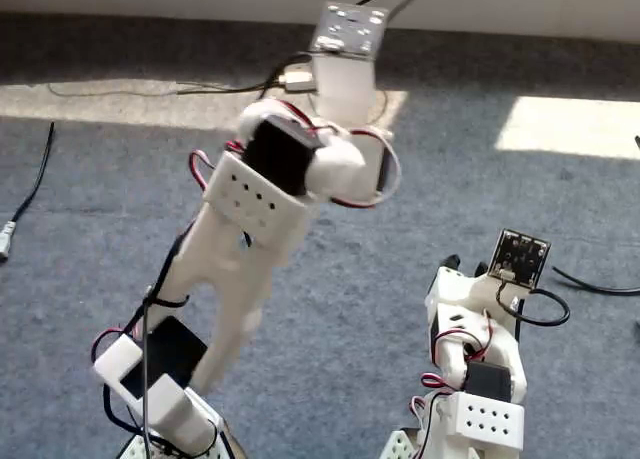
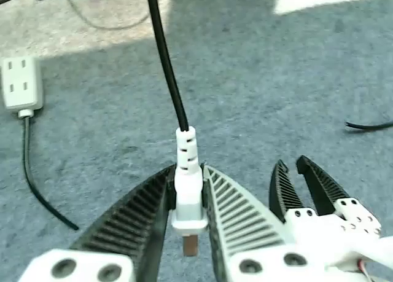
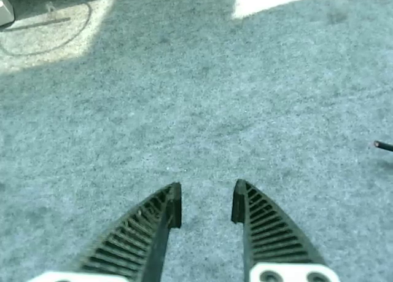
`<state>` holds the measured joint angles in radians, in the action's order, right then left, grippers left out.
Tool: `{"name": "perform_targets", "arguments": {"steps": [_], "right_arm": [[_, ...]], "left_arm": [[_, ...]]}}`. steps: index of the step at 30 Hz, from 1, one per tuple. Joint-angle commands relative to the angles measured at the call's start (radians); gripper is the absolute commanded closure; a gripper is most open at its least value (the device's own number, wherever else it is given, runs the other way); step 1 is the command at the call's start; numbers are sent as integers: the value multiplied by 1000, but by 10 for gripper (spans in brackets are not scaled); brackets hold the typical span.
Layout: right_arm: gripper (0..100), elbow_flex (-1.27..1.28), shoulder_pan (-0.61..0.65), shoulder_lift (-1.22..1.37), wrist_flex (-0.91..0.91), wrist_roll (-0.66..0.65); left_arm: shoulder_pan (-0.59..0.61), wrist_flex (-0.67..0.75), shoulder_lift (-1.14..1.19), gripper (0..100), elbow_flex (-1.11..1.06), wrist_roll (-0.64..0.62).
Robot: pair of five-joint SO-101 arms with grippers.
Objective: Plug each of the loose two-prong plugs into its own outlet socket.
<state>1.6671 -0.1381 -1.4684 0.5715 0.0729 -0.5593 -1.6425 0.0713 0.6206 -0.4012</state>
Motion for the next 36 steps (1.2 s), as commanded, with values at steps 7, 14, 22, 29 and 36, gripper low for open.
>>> {"name": "perform_targets", "arguments": {"steps": [7,14,22,29,36], "right_arm": [[847,33,1,-7,8,-61],[847,30,1,-7,15,-61],[847,28,4,-7,13,-61],[847,28,7,-7,13,-63],[847,16,4,-8,-24,-61]], "left_arm": [[-213,92,-90,995,-1,-37],[-166,89,-246,995,-4,-450],[-110,133,-383,995,-237,-591],[-58,715,-567,995,-763,-706],[-54,1665,-651,995,-1400,-726]]}}
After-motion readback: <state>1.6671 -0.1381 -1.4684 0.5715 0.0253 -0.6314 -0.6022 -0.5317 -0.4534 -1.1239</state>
